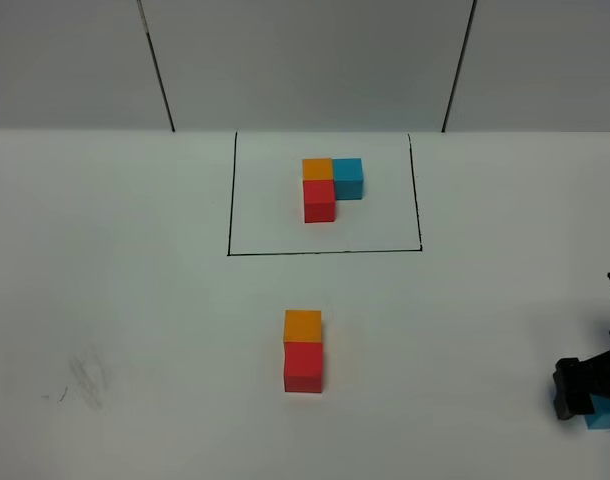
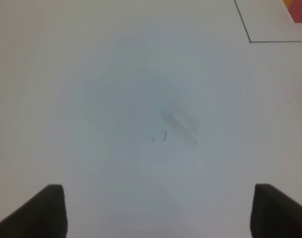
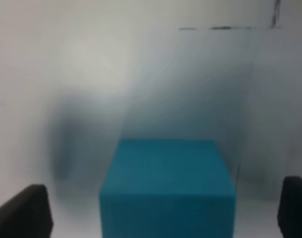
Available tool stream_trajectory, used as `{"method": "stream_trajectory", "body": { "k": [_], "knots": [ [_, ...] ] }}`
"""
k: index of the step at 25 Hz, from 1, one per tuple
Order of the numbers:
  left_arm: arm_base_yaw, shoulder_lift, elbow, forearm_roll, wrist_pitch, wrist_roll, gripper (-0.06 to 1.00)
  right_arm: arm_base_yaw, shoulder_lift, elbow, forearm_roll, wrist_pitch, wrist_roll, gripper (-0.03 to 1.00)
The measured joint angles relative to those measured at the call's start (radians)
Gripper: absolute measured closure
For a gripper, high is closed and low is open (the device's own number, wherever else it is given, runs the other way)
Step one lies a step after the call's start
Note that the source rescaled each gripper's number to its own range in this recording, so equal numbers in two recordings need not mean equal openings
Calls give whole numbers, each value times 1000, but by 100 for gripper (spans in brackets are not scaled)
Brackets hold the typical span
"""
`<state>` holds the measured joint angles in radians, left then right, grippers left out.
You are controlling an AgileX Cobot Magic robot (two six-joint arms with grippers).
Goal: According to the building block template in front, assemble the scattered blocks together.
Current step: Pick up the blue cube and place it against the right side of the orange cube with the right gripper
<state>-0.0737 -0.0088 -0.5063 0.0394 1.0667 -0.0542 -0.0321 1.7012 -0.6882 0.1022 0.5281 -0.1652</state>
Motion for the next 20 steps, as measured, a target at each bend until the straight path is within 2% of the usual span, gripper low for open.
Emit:
{"method": "stream_trajectory", "body": {
  "k": [2, 3, 7, 12, 15, 20],
  "knots": [
    [0, 0, 0, 0, 0, 0, 30, 0, 0, 0, 0, -1, 0, 26],
    [0, 0, 0, 0, 0, 0, 30, 0, 0, 0, 0, -2, 0, 36],
    [0, 0, 0, 0, 0, 0, 30, 0, 0, 0, 0, -2, 0, 93],
    [0, 0, 0, 0, 0, 0, 30, 0, 0, -2, 0, 1, 0, 96],
    [0, 0, 0, 0, 0, 0, 30, 0, 0, -28, 0, 42, -1, 96],
    [0, 0, 0, 0, 0, 0, 30, 6, -6, -117, -6, 210, -37, 96]
  ]
}}
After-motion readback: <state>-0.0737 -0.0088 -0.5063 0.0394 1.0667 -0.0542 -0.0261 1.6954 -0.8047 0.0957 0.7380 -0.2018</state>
